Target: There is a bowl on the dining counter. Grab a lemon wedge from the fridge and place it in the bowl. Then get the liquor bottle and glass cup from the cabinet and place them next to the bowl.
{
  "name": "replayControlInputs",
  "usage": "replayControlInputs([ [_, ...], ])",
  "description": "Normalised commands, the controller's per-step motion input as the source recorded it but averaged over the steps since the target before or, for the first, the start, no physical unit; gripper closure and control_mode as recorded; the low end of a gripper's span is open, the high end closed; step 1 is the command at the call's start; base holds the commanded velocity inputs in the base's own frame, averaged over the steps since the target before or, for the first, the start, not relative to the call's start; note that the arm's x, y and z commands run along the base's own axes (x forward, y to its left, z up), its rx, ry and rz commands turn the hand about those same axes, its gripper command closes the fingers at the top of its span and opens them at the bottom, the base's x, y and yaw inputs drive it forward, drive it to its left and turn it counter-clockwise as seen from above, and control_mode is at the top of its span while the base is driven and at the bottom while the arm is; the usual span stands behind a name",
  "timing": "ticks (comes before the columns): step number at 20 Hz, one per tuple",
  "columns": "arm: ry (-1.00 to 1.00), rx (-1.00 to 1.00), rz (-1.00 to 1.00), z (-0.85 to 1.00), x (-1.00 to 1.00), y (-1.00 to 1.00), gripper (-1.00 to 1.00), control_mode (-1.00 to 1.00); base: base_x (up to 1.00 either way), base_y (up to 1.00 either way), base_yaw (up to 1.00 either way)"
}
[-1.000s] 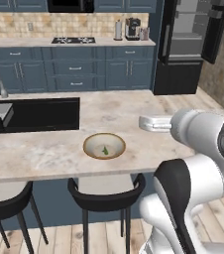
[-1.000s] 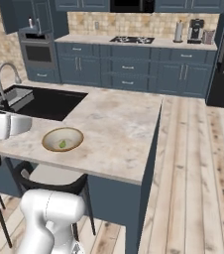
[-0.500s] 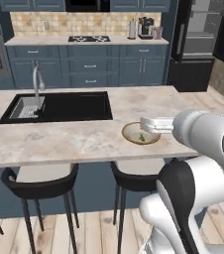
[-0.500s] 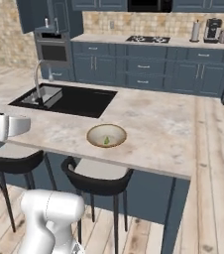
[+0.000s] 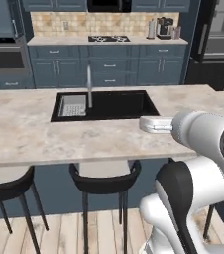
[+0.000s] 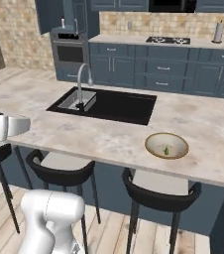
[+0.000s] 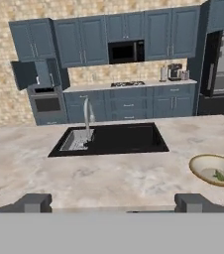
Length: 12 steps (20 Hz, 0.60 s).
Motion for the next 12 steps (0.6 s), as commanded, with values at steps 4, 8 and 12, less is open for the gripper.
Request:
replayControlInputs([
  [4,0.0,0.0,0.0,0.0,0.0,0.0,-1.0,1.0,0.0,1.0,0.0],
  [8,0.0,0.0,0.0,0.0,0.0,0.0,-1.0,1.0,0.0,1.0,0.0],
  [12,0.0,0.0,0.0,0.0,0.0,0.0,-1.0,1.0,0.0,1.0,0.0],
])
